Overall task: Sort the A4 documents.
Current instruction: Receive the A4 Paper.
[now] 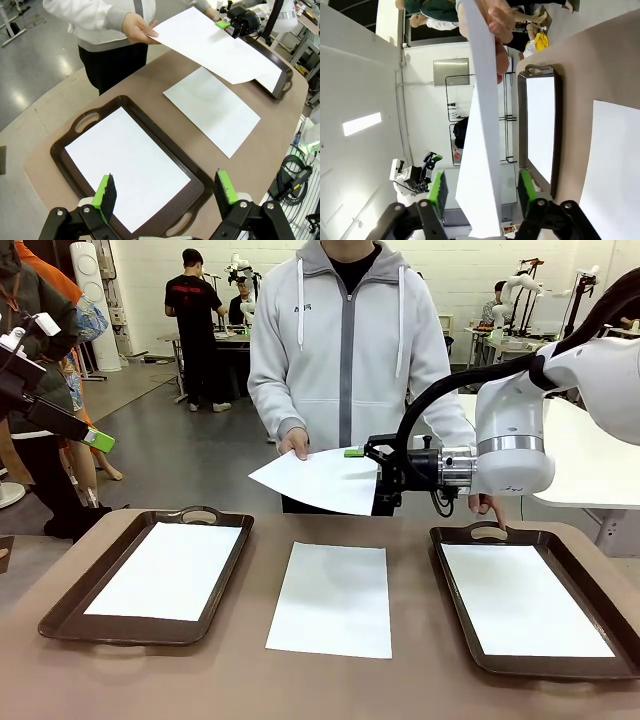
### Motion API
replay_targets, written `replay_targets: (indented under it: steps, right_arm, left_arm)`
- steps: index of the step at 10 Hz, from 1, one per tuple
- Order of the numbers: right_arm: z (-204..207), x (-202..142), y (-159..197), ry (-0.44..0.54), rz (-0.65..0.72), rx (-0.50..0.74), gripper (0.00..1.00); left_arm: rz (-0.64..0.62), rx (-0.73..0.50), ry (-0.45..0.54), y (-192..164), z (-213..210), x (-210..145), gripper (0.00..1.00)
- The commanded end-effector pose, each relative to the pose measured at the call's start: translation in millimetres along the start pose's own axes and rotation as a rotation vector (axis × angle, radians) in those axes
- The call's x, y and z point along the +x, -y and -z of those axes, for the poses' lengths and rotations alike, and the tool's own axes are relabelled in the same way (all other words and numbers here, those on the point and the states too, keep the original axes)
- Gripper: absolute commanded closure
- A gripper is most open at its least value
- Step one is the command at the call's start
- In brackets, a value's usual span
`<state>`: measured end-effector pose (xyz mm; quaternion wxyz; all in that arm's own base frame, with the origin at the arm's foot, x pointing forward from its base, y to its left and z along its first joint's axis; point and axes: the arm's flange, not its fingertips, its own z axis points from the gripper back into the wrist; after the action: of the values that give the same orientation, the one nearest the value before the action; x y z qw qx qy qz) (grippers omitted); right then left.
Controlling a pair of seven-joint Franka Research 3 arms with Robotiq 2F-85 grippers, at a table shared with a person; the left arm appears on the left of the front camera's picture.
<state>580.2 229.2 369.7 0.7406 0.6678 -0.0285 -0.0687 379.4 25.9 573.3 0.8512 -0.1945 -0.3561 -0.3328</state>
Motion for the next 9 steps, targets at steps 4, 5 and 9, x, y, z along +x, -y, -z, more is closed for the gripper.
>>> replay_targets:
  steps: [4, 5, 9]
  right_arm:
    - [-4.6, 11.0, 1.5, -0.021, -0.02, -0.016, 0.72]
    - [-6.7, 12.4, 2.9, -0.015, -0.015, -0.019, 0.89]
    - [-10.3, 12.9, 6.6, -0.014, -0.009, -0.02, 1.0]
  left_arm:
    - [0.014, 0.004, -0.007, 0.1, 1.4, -1.2, 0.0]
    - [0.014, 0.004, -0.007, 0.1, 1.4, -1.2, 0.0]
    - [0.014, 0.004, -0.007, 0.1, 1.4, -1.2, 0.0]
